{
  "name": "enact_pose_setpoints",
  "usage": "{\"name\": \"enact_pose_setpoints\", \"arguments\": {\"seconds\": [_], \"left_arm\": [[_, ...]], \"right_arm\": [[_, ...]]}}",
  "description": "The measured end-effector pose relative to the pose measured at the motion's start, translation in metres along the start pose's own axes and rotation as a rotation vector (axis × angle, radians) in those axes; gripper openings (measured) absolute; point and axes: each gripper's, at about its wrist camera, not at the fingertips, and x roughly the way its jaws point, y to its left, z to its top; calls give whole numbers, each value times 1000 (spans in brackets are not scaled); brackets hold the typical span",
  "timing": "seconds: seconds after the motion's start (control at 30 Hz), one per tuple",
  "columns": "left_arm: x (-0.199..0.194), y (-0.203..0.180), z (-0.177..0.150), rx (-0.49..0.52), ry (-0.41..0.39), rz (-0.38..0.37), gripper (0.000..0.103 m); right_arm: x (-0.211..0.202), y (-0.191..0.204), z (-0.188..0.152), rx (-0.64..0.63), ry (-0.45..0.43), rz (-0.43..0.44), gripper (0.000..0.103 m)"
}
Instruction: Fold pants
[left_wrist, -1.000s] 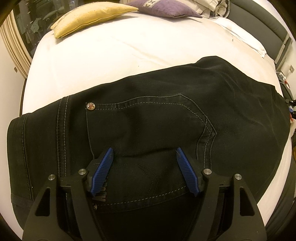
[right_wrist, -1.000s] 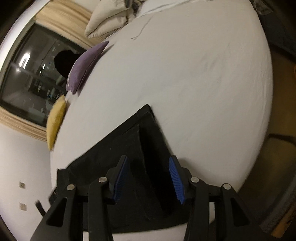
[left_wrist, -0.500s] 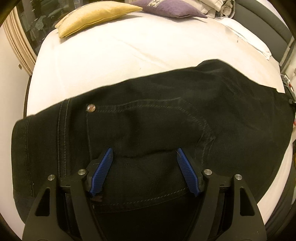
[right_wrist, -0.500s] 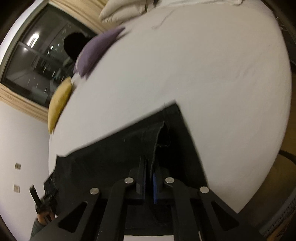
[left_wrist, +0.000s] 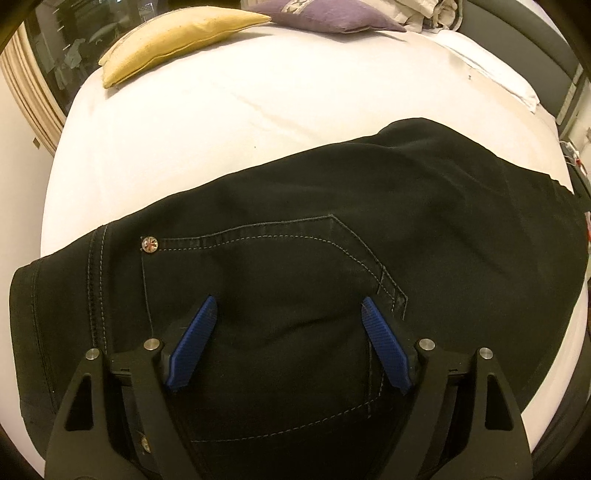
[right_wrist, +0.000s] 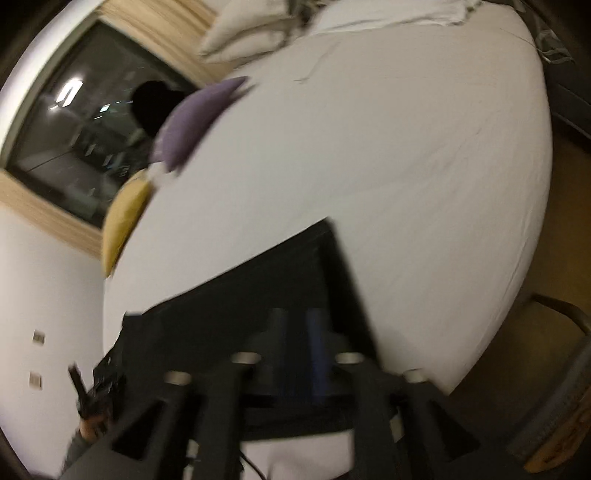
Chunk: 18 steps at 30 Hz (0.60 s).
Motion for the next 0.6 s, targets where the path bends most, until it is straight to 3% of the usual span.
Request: {"name": "enact_pose_setpoints", "arguments": {"seconds": [0.03,0.1,0.23,0.3,0.4,0.47,0.6], "left_arm": [[0,0,-1,1,0,3,81],[0,0,-2,0,-3,6,81],[-1,1,-5,-5,-10,4,81],[-2,1,-6,-6,-11,4,81],[-3,1,-7,-6,-14,2,81],[-1,5,-5,-5,-17,0,81],[-2,7,-8,-5,-25,-3,81]], "right_arm": [[-1,0,-6,-9,-9,23,63],[1,-7,-14,4,-10,46,63],[10,-28,-21,67,11,11,63],[16,-38,-25,109,19,44,61],[25,-42,-26,120,32,101,44],[31,-40,-25,104,36,106,41],[42,-44,-17,122,69,119,21]]}}
